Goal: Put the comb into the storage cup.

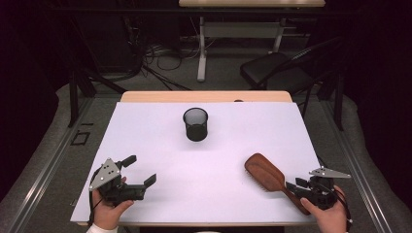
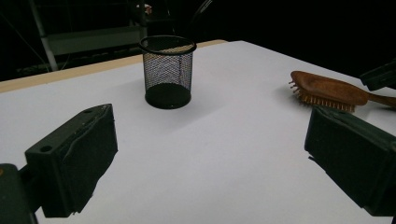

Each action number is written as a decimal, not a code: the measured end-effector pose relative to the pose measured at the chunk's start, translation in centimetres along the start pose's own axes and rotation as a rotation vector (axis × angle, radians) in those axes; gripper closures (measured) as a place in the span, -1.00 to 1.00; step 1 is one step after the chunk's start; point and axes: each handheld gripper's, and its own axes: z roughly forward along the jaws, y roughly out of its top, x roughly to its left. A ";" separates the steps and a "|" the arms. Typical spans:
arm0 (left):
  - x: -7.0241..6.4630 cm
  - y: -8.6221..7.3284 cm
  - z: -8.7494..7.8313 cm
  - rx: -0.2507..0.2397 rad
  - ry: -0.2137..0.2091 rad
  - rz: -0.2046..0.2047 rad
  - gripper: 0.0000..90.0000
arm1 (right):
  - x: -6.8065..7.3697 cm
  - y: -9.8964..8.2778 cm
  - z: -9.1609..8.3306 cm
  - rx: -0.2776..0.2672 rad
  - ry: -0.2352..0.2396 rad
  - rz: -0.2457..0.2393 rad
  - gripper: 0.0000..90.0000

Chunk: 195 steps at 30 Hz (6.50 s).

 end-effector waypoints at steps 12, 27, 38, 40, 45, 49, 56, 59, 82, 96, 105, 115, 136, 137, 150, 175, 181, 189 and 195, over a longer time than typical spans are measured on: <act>0.0 0.0 0.0 -0.003 0.000 -0.002 -0.94 | 0.2 0.2 -0.2 -0.047 0.002 -0.040 -0.11; 0.0 0.0 0.0 0.001 0.000 0.001 -0.94 | 0.3 0.6 -0.9 -0.129 0.003 -0.116 -0.14; 0.0 0.0 0.0 0.002 0.001 0.002 -0.94 | 0.9 0.1 0.1 -0.099 0.019 -0.185 -0.20; 0.0 0.0 0.0 0.003 0.000 0.001 -0.94 | 1.1 0.1 0.2 -0.093 0.015 -0.210 -0.19; 0.0 0.0 0.0 0.001 0.003 0.001 -0.94 | 1.1 0.1 0.2 -0.094 0.012 -0.213 -0.20; 0.0 0.0 0.0 0.003 0.001 0.001 -0.94 | 1.1 0.1 0.2 -0.082 -0.002 -0.239 -0.18; 0.0 0.0 0.0 0.001 0.001 0.002 -0.94 | 1.0 0.4 0.1 -0.051 -0.012 -0.256 -0.18; 0.0 0.0 0.0 0.002 0.002 0.003 -0.94 | 0.8 0.4 0.0 -0.029 -0.012 -0.248 -0.13; 0.0 0.0 0.1 0.003 0.001 0.008 -0.94 | 1.4 0.1 0.8 0.087 0.051 -0.363 0.13; 0.0 0.0 0.1 0.006 0.002 0.009 -0.94 | 1.7 0.1 1.5 0.159 0.056 -0.360 0.25; -0.1 -0.1 0.1 0.007 0.000 0.005 -0.94 | 1.4 -0.1 2.0 0.173 0.067 -0.349 0.33; 0.0 -0.1 0.2 0.010 0.001 0.004 -0.94 | 1.5 0.1 2.4 0.195 0.067 -0.356 0.39; 0.0 -0.1 0.4 0.019 0.000 -0.001 -0.94 | 1.6 0.4 2.8 0.203 0.082 -0.358 0.50; 0.0 -0.1 0.4 0.020 -0.001 -0.002 -0.94 | 1.6 0.4 2.8 0.203 0.082 -0.355 0.50; 0.2 0.5 1.4 0.024 0.006 -0.042 -0.94 | 1.8 0.4 2.7 0.210 0.082 -0.369 0.57; 0.9 5.9 7.2 0.096 -0.037 -0.085 -0.94 | 1.9 0.2 2.5 0.200 0.068 -0.370 0.59; 1.7 7.4 8.3 0.130 -0.024 -0.107 -0.94 | 1.8 0.2 2.6 0.190 0.075 -0.363 0.59; 2.4 8.8 9.2 0.168 0.000 -0.099 -0.94 | 1.9 0.2 2.5 0.186 0.073 -0.355 0.59; 2.5 9.3 9.8 0.182 0.006 -0.084 -0.94 | 1.9 0.2 2.5 0.184 0.072 -0.353 0.59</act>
